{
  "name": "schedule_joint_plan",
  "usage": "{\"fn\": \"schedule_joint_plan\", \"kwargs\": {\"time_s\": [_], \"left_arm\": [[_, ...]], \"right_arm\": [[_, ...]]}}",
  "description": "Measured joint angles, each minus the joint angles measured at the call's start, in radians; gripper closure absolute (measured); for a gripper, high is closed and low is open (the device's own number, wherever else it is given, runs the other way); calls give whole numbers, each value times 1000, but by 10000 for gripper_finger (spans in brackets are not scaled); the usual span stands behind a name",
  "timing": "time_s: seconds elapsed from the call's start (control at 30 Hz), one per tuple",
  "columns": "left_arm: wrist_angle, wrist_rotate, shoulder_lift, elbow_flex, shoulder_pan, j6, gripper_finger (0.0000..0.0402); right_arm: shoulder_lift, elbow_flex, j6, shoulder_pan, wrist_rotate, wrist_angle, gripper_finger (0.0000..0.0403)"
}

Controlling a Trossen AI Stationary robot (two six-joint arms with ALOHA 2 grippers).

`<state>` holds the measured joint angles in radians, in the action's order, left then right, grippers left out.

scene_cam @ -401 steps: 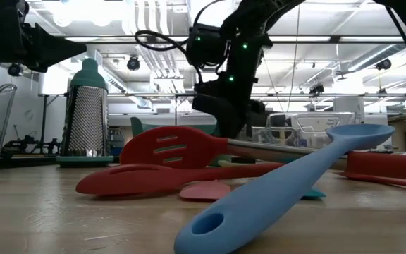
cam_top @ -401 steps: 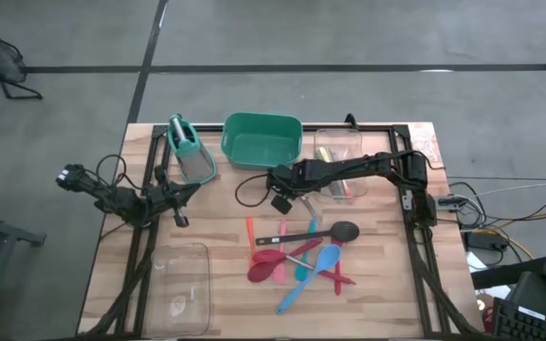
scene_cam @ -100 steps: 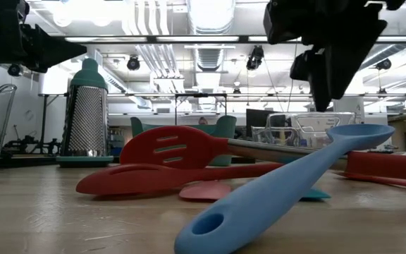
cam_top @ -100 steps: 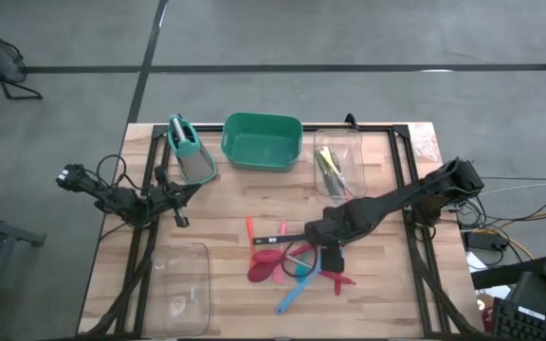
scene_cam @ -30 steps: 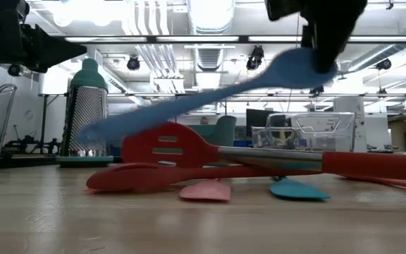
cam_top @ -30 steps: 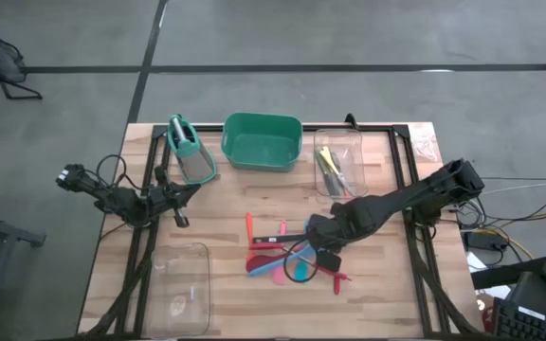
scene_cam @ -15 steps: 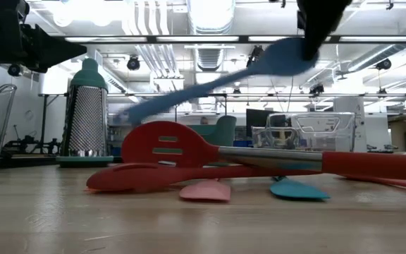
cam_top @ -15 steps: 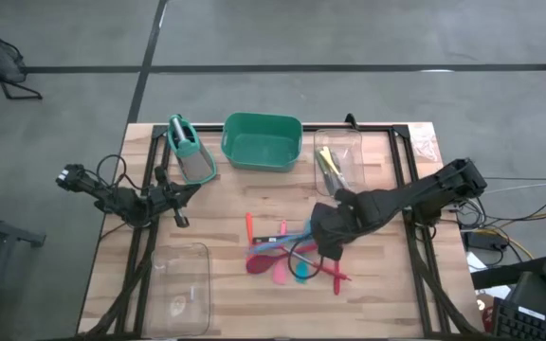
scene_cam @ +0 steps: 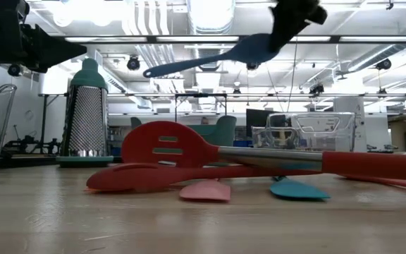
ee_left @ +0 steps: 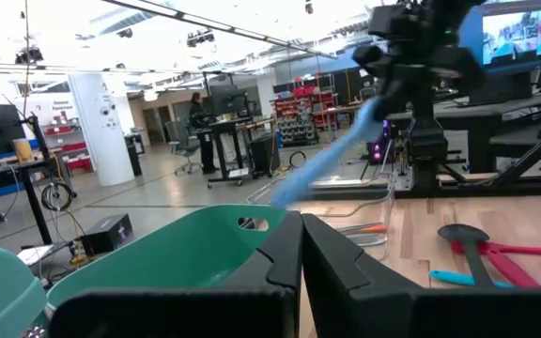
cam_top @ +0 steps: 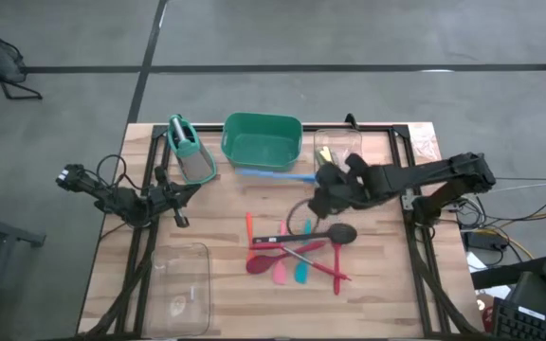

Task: Pick & Place Kitchen Items
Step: Put the blue serving spoon into the green bin

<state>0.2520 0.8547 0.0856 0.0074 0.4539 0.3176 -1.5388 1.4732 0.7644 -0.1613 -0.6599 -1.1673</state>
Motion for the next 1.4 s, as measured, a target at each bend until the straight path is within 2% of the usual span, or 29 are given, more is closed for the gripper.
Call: {"fn": "schedule_joint_plan", "kwargs": {"time_s": [0.33, 0.57, 0.7, 0.97, 1.27, 1.4], "left_arm": [[-1, 0, 0, 0, 0, 0, 390], [-9, 0, 3, 0, 0, 0, 390], [-9, 0, 3, 0, 0, 0, 390], [-9, 0, 3, 0, 0, 0, 390], [-10, 0, 3, 0, 0, 0, 390], [-10, 0, 3, 0, 0, 0, 390]], "right_arm": [[-44, -12, -144, 270, -28, 252, 390], [-154, -16, -304, 386, 80, 517, 390], [-230, -14, -330, 430, 92, 569, 390], [-322, -9, -350, 470, 119, 582, 390], [-342, -9, -384, 469, 148, 580, 389], [-342, -9, -383, 466, 148, 580, 372]]}}
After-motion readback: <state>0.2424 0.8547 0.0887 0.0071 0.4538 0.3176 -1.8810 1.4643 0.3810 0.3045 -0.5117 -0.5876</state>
